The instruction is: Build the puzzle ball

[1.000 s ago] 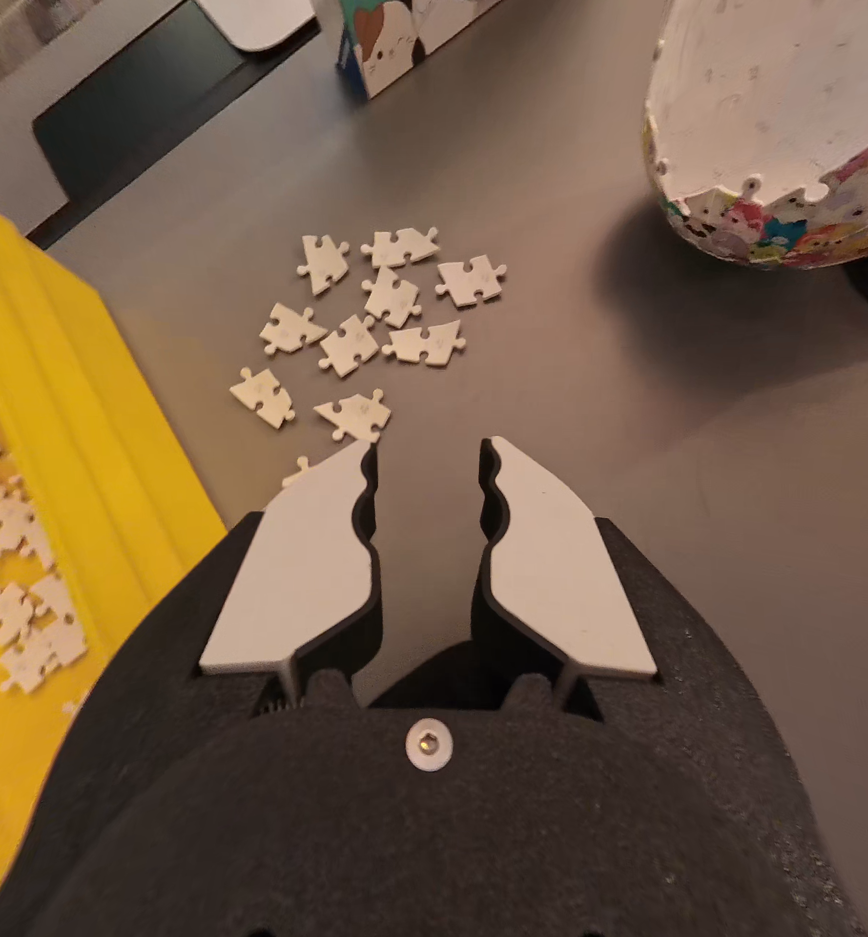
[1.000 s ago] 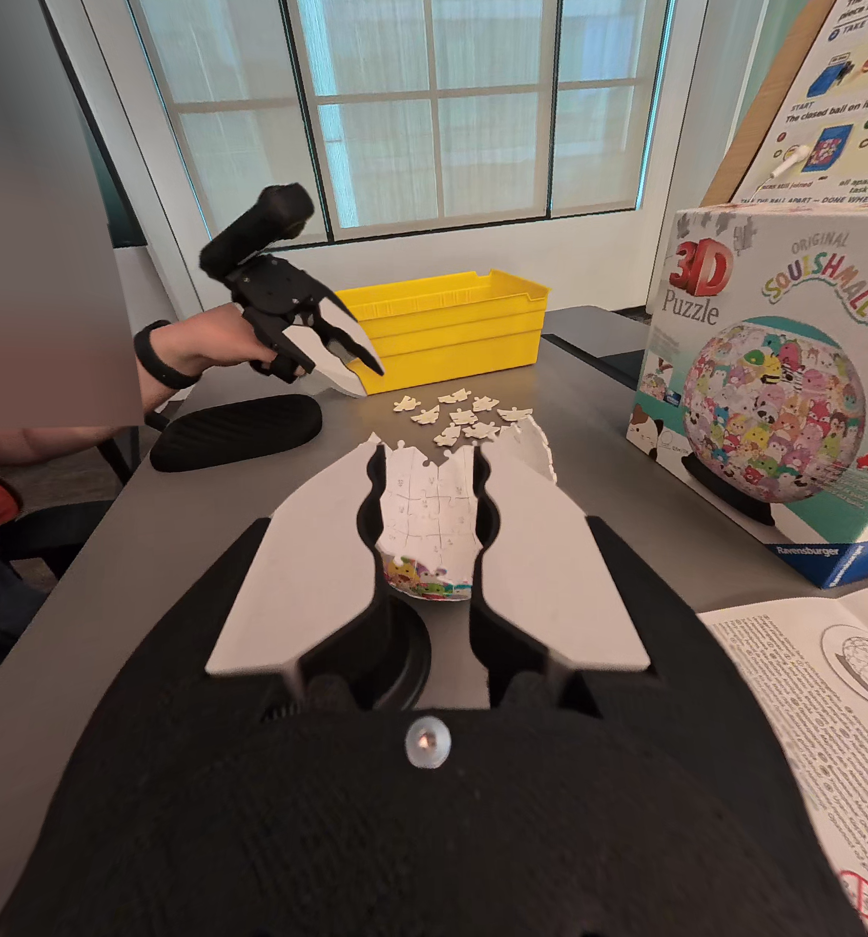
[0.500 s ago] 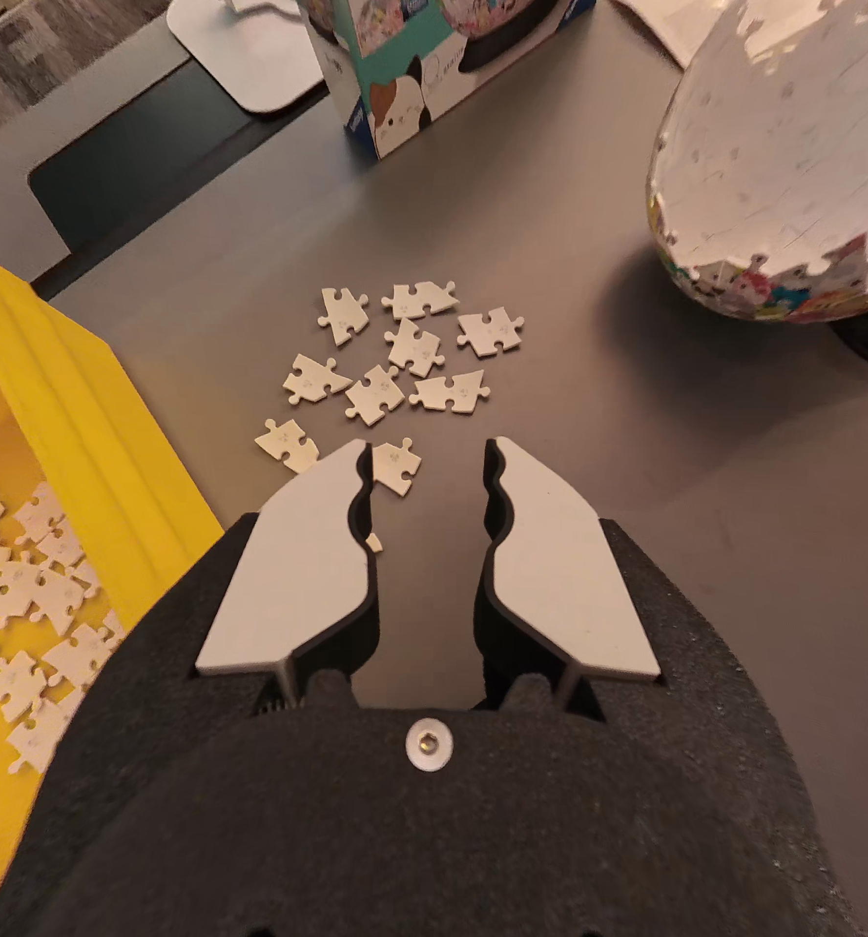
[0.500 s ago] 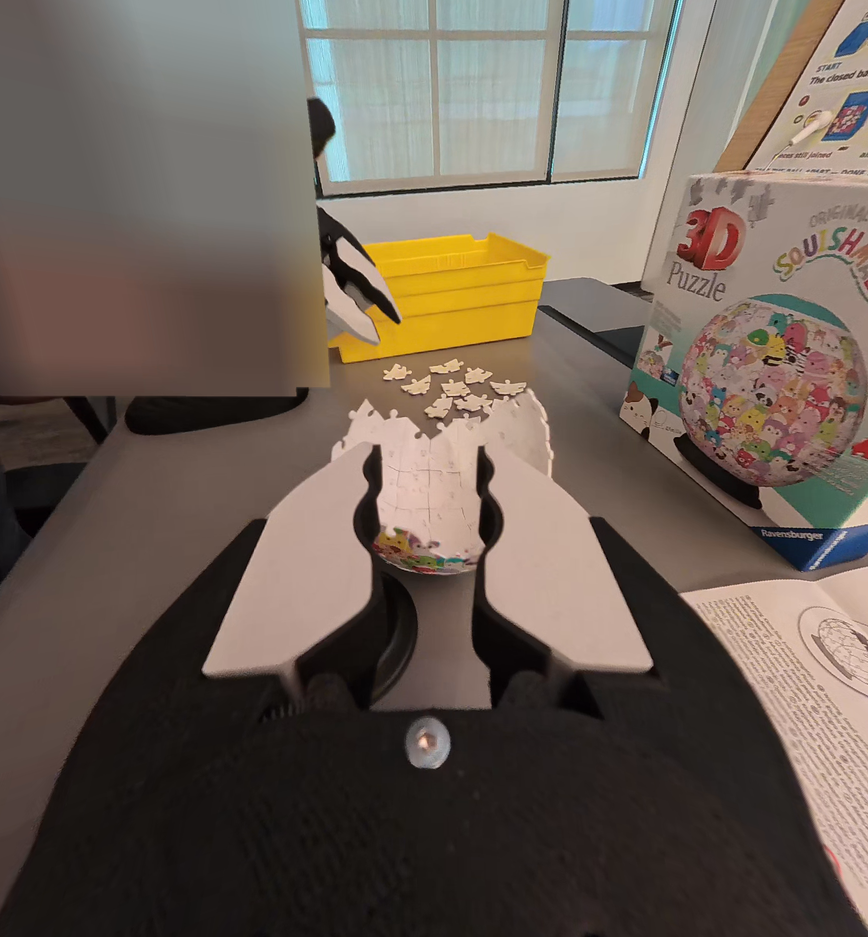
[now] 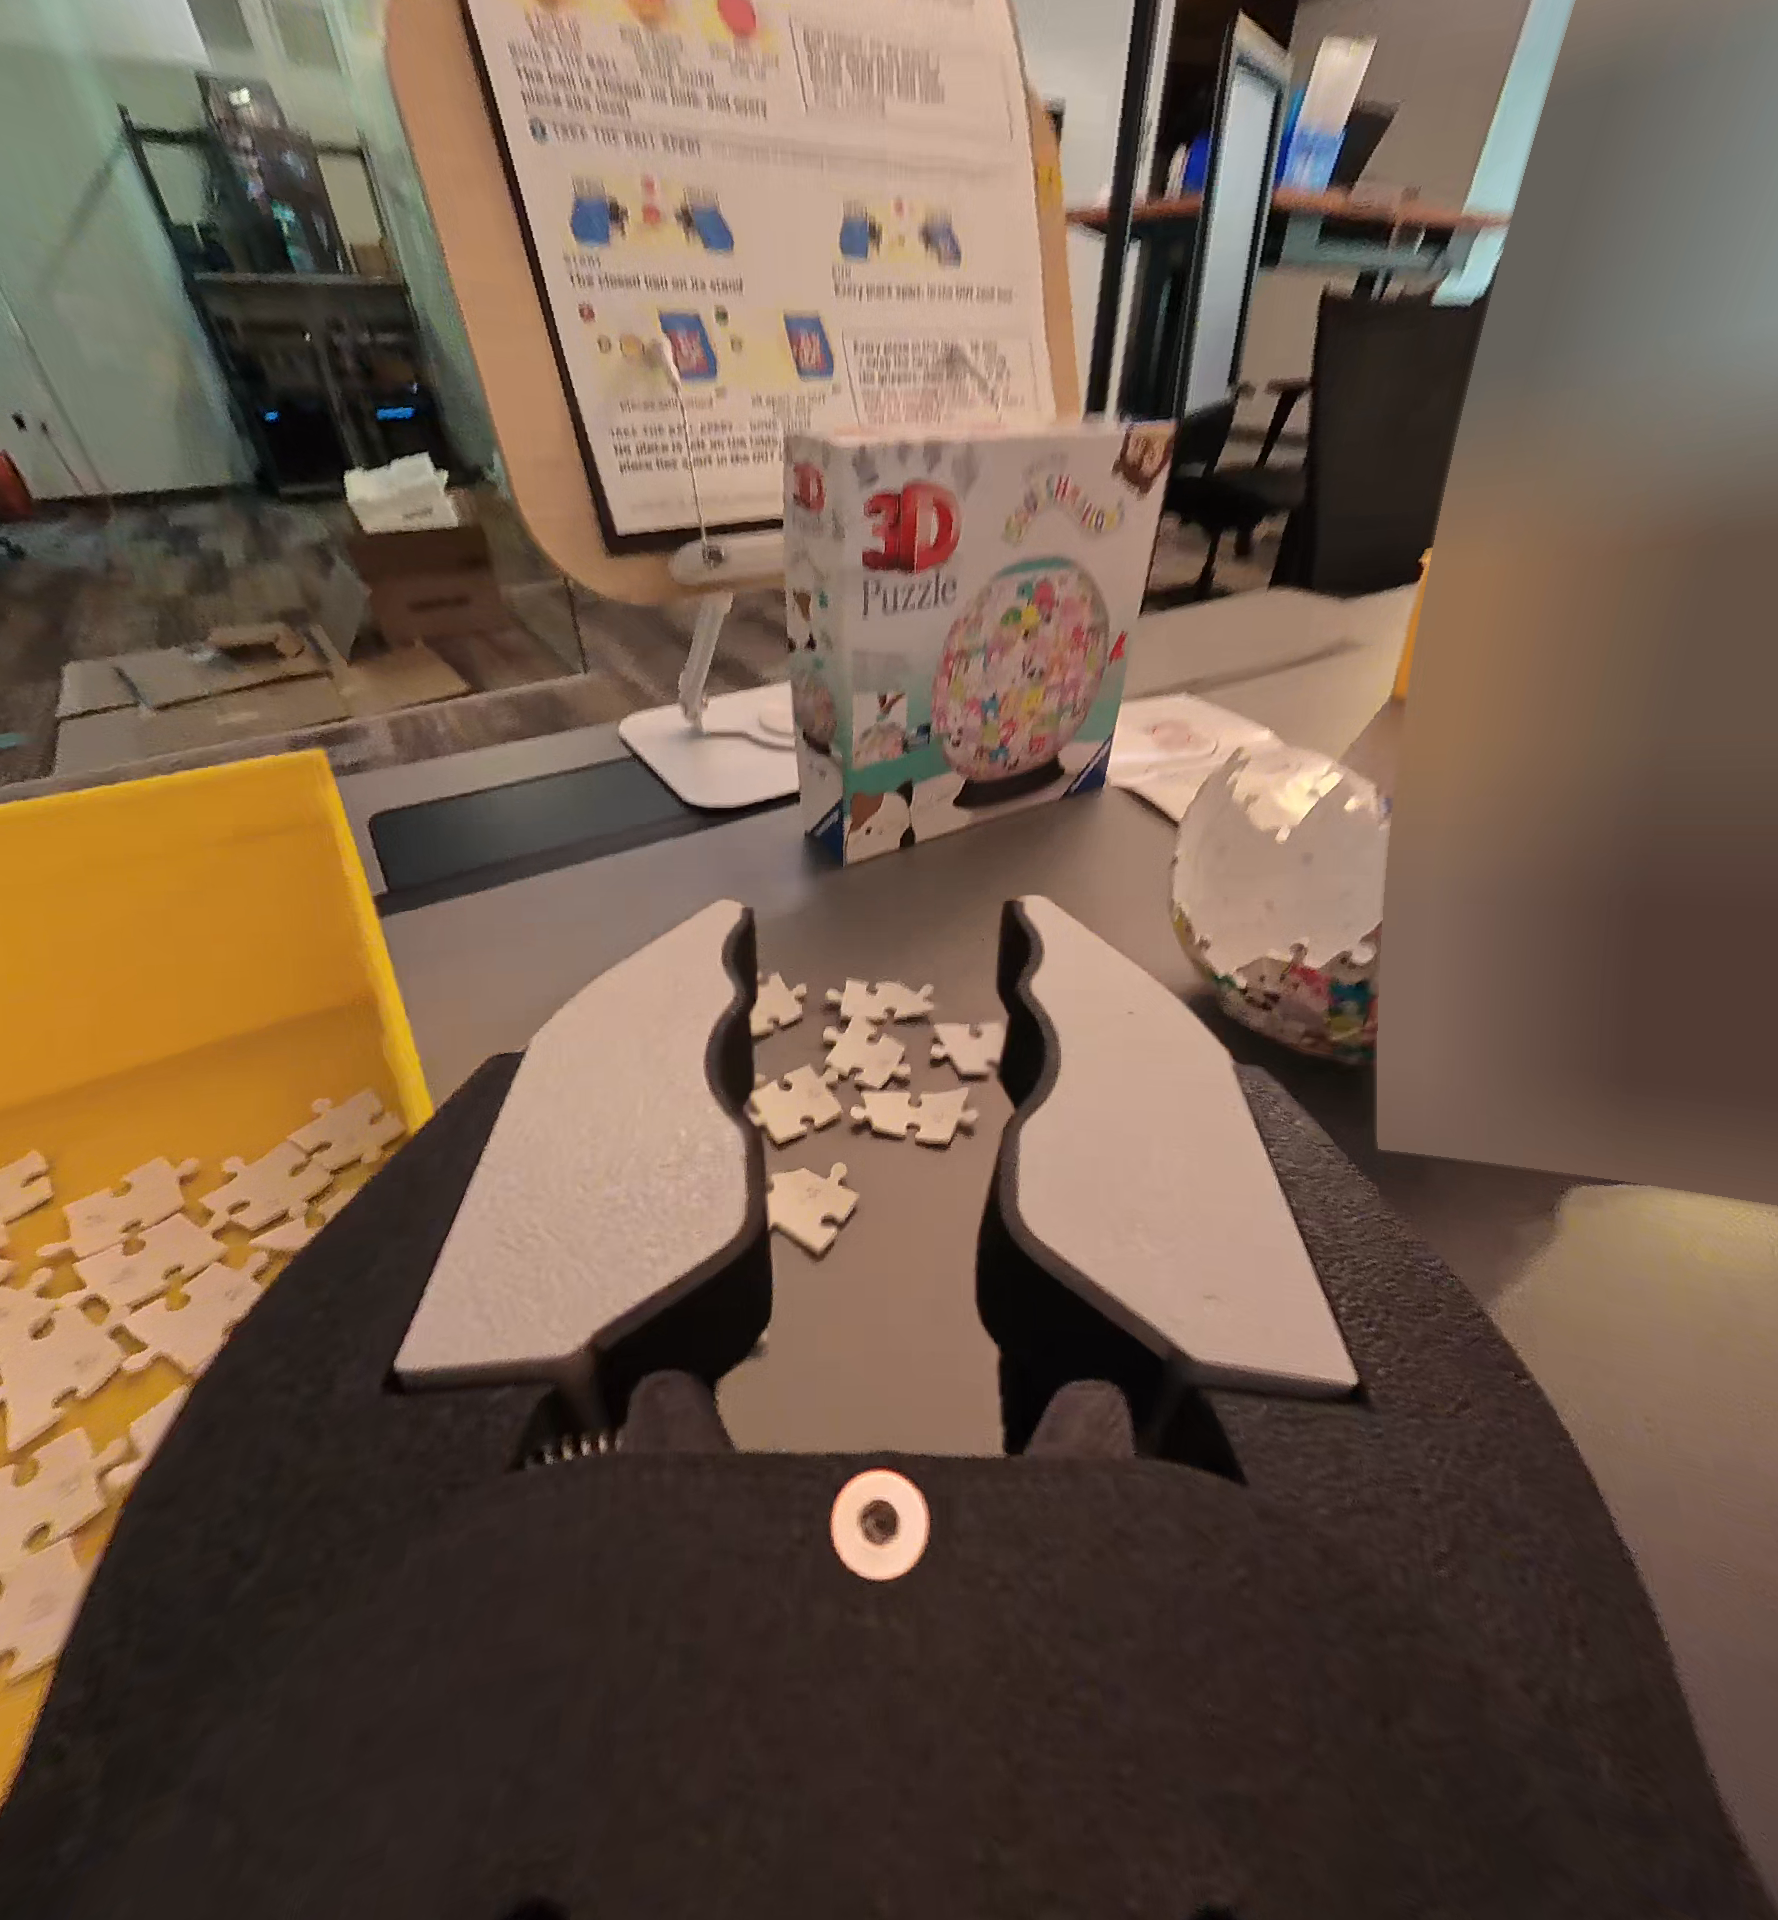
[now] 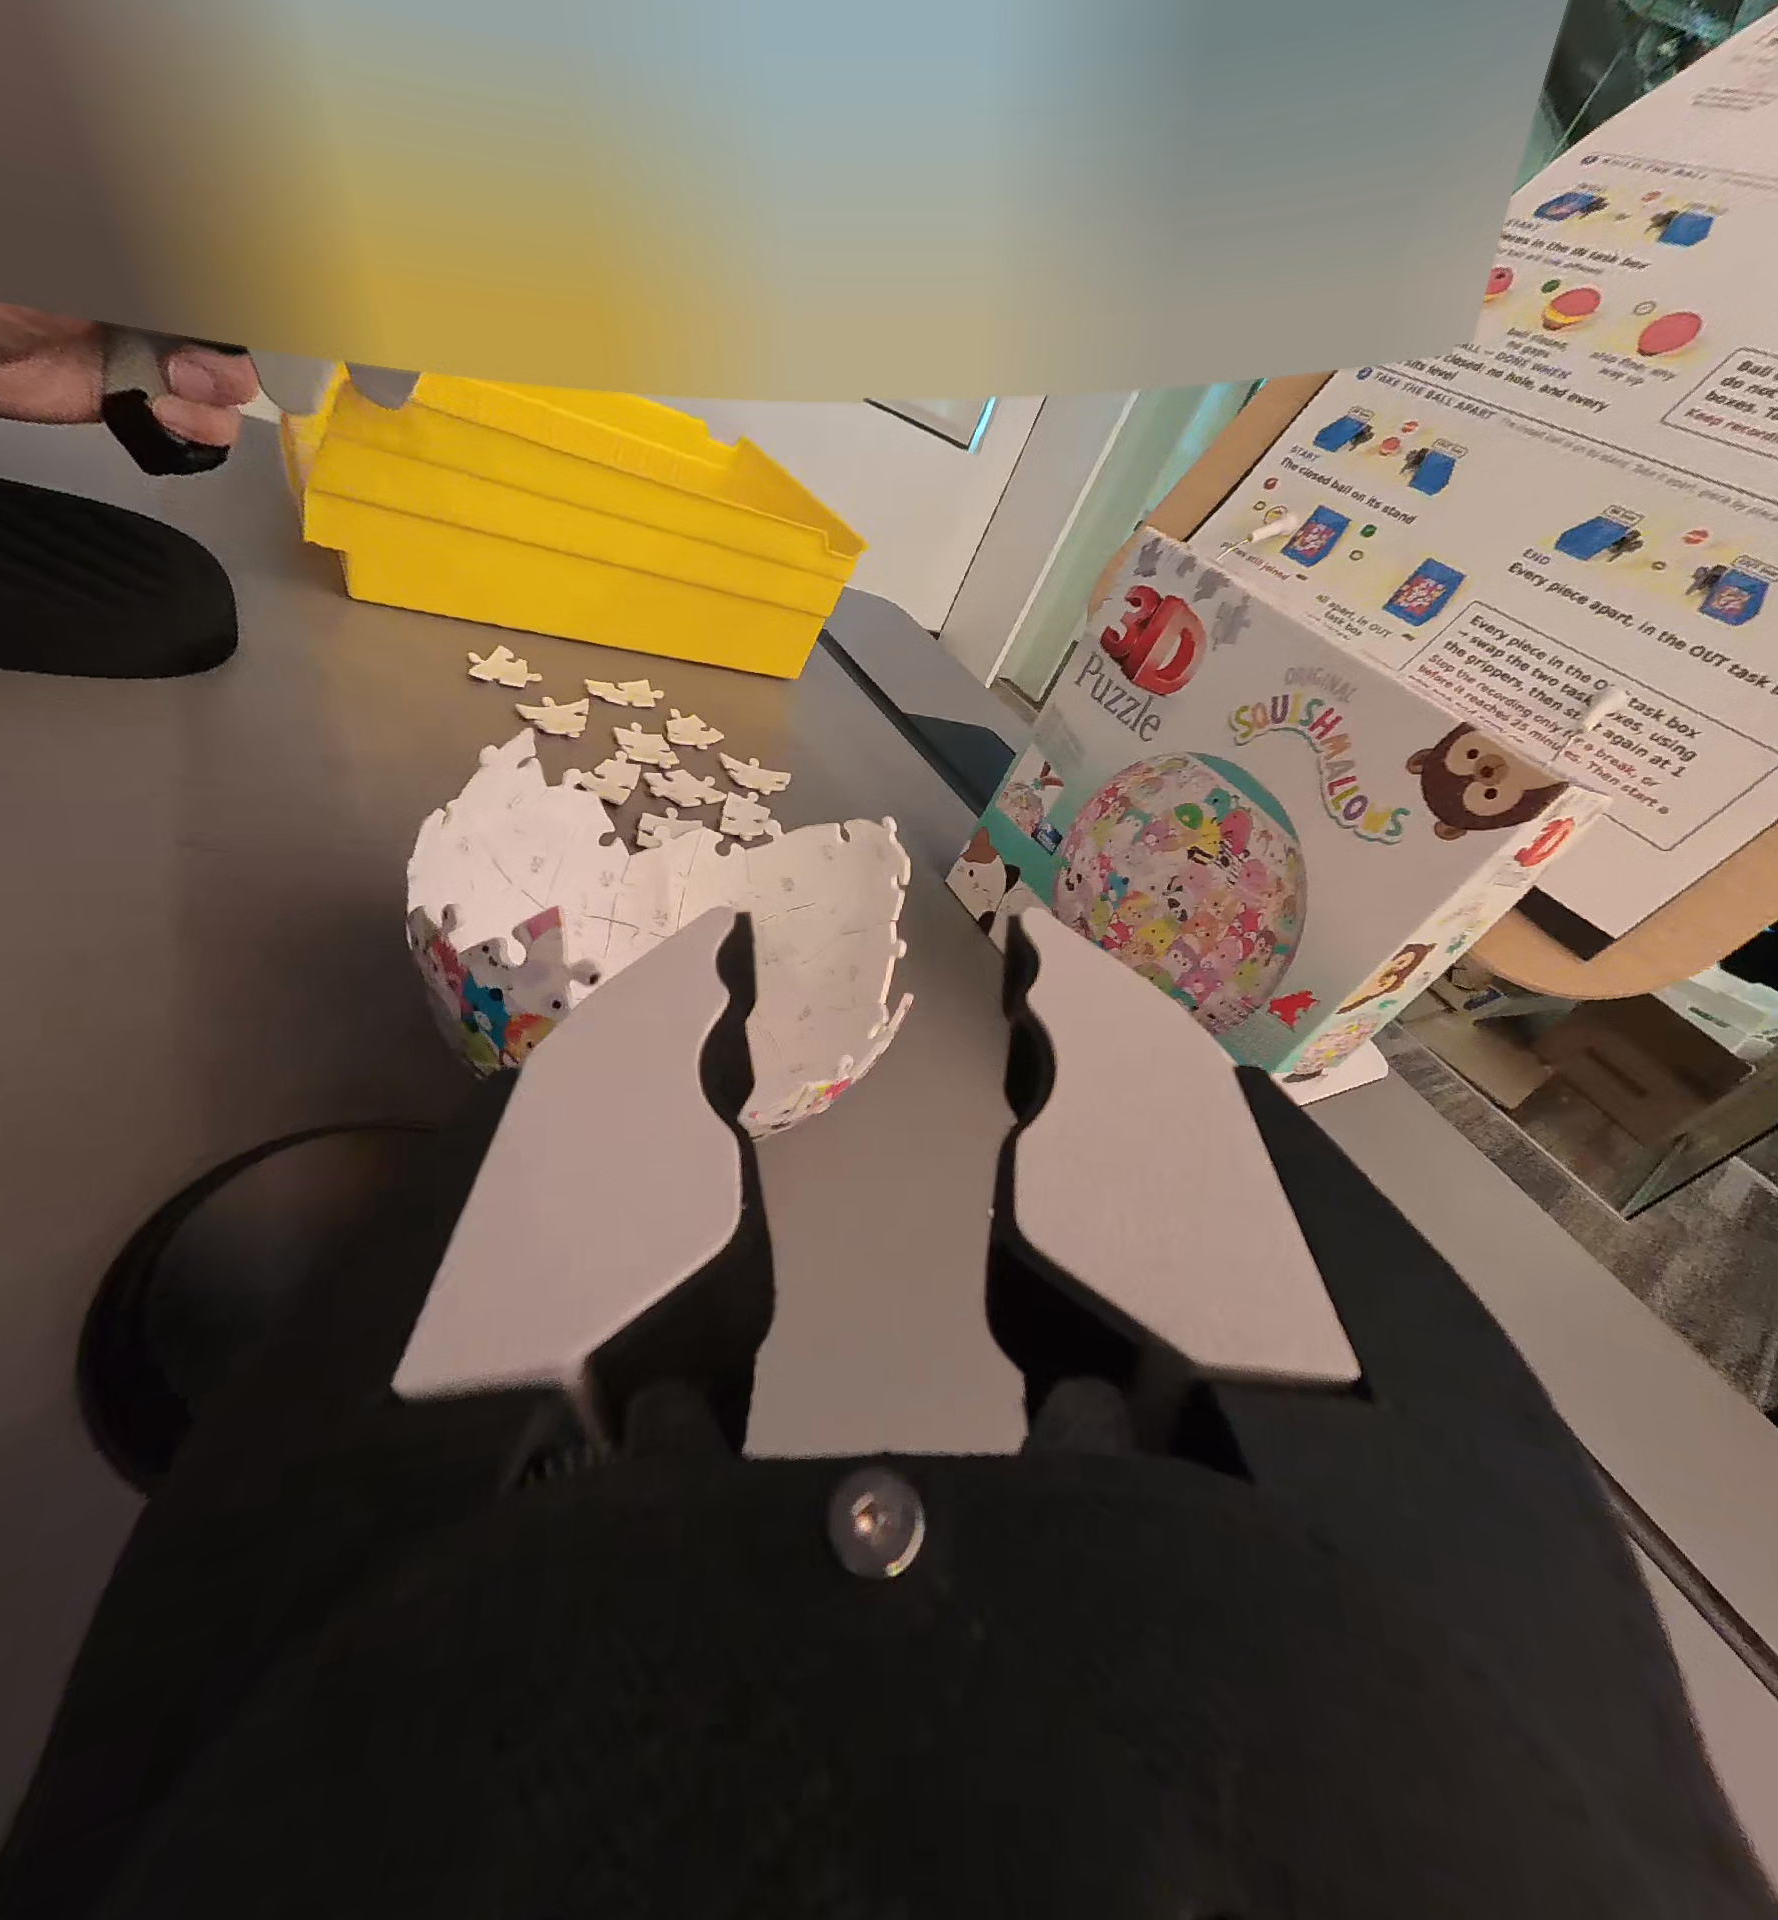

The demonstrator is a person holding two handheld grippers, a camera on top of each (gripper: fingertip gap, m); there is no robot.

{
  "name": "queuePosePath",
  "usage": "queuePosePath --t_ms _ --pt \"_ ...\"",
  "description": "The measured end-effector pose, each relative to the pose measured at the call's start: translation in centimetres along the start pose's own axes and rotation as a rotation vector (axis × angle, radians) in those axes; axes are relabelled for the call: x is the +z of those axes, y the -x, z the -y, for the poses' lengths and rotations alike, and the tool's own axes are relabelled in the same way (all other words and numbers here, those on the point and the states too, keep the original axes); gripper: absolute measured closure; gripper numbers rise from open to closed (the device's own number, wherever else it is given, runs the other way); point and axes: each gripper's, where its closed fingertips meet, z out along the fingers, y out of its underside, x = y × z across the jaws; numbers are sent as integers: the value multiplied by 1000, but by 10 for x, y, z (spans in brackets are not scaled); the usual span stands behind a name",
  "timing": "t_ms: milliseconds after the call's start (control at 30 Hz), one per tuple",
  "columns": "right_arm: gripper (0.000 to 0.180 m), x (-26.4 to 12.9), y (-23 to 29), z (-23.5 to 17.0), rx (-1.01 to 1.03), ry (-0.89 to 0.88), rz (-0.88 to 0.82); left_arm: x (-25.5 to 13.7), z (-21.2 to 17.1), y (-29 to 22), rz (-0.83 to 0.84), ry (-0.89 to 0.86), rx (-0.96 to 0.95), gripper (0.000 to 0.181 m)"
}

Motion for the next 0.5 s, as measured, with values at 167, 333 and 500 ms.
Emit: queuePosePath --t_ms 167,333,500 --pt "132 3 1 -10 -10 28 3 -11 2 -8 -52 -111 -47 143" --pt "133 5 0 -15 6 46 8 -6 -10 -2 -13 -43 -5 142" --pt "135 5 -1 -18 52 54 14 -6 -11 1 0 -42 -24 142"
